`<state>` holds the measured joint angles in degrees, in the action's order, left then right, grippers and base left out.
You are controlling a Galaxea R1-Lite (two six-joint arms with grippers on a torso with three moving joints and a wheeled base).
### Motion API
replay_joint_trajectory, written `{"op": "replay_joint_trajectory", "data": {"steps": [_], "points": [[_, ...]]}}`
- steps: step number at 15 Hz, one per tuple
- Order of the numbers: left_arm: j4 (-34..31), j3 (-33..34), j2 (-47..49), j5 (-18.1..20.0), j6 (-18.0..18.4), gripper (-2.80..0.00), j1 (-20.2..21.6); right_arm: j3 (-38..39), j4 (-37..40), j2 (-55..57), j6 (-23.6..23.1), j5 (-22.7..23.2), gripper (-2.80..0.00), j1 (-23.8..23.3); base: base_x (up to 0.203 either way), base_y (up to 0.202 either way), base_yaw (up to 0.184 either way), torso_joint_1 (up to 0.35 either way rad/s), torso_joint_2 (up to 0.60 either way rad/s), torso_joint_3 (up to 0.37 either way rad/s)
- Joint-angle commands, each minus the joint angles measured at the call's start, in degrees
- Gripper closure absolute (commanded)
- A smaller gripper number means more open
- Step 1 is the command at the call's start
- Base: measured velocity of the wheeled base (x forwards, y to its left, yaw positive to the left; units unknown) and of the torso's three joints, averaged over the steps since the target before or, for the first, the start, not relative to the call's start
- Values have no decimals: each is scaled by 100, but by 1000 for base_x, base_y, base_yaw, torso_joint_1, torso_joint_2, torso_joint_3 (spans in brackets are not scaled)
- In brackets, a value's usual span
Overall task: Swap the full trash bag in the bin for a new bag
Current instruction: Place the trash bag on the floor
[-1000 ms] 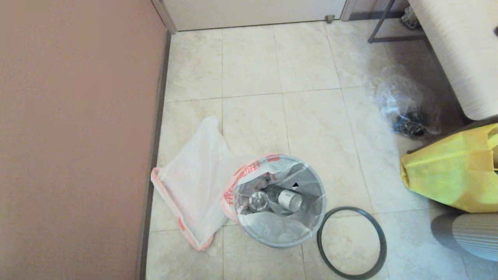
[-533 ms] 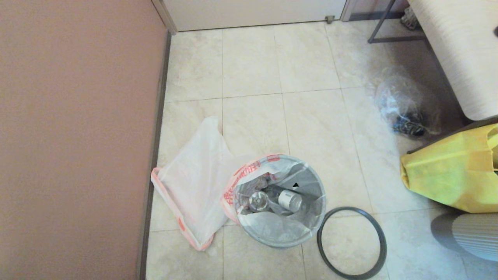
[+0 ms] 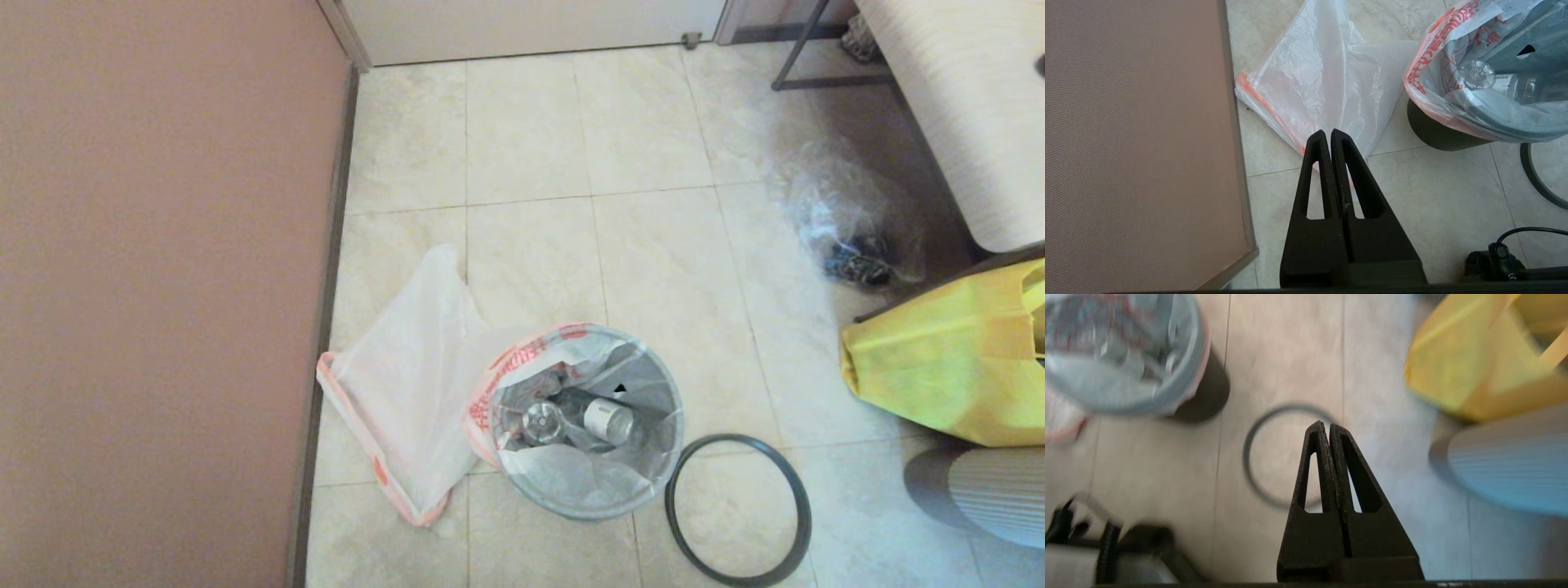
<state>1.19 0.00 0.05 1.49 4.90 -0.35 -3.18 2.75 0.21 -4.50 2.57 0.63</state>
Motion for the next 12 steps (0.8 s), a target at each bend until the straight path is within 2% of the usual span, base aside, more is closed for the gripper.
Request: {"op": "replay_joint_trajectory", "data": {"steps": [1, 5, 12], "points": [[4, 62, 4, 1, 2, 0, 0, 262, -110, -30, -27, -52, 0, 3, 0, 0, 0, 0, 0, 0], [4, 62, 4, 1, 2, 0, 0, 283, -169, -30, 318, -134, 0, -2, 0, 0, 0, 0, 0, 0], [4, 62, 4, 1, 2, 0, 0, 283, -169, -30, 326, -134, 0, 7, 0, 0, 0, 0, 0, 0]]}}
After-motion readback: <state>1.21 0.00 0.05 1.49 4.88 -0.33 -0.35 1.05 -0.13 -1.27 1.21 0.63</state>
